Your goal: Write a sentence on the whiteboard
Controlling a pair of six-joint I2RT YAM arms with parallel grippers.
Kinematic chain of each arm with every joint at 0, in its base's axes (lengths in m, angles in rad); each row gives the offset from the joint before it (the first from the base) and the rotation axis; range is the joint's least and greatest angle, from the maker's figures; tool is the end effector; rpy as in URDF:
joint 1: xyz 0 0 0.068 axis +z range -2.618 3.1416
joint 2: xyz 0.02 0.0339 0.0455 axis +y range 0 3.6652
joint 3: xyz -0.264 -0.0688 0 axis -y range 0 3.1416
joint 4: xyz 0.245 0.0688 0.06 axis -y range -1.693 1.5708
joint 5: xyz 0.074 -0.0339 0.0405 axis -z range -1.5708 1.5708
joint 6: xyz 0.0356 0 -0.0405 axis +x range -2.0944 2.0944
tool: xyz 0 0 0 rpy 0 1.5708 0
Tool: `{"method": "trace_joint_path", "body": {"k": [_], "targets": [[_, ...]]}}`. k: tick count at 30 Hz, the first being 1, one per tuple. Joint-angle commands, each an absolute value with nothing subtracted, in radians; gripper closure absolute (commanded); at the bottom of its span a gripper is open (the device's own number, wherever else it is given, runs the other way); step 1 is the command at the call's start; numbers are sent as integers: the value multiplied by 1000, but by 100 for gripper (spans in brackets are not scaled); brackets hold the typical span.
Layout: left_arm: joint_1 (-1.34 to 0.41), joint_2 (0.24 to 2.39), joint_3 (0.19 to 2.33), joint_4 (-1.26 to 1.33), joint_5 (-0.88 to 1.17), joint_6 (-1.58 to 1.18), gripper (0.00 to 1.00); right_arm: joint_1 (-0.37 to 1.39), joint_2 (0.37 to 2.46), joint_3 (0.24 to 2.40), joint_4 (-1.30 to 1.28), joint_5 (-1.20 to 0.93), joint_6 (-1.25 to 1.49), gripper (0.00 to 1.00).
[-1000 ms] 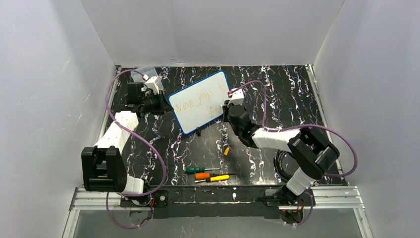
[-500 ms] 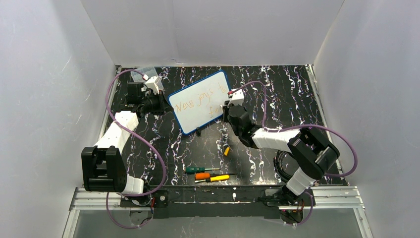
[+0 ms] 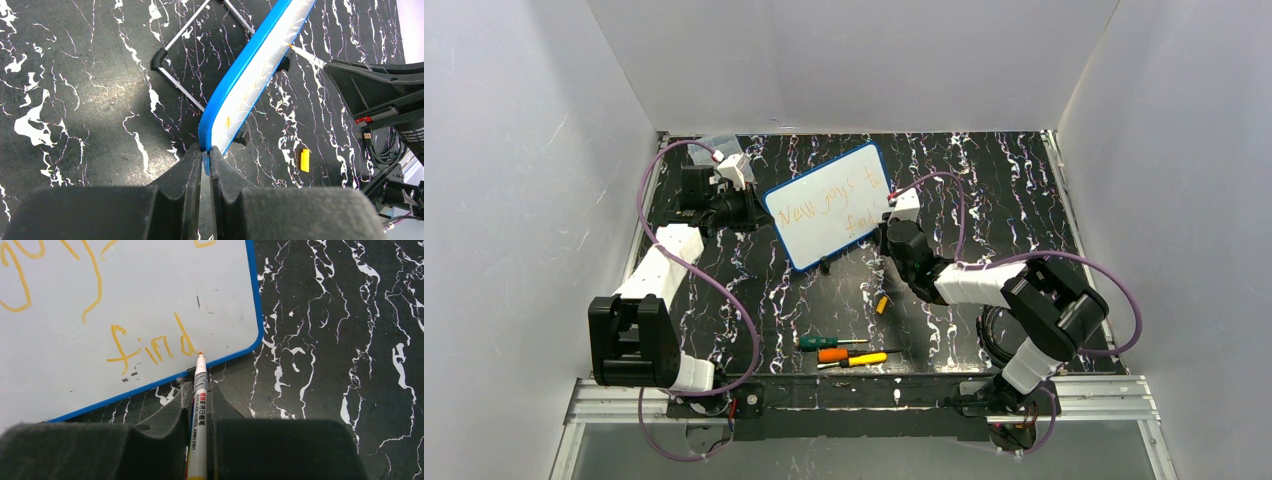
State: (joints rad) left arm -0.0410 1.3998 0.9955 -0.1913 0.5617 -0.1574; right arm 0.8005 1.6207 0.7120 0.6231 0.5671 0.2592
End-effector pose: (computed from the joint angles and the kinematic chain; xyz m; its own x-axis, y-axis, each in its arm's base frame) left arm 0.3091 -0.0317 0.2740 -0.6281 -0.1070 -0.7707 0.3815 0.8209 -0.4249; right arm 0.2442 0.2242 0.1915 -0.2528 0.0499 -0.9662 -0.1879 0.9771 0.0996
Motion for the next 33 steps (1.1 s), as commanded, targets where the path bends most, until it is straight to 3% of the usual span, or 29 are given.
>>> {"method": "trace_joint_path", "body": {"k": [1, 33], "targets": [[-37, 1380, 1005, -199, 578, -149, 100, 801, 1645, 748, 644, 615, 248, 99], [-36, 1379, 1004, -198, 575, -148, 100, 766, 1639, 744, 699, 632, 272, 99]]}}
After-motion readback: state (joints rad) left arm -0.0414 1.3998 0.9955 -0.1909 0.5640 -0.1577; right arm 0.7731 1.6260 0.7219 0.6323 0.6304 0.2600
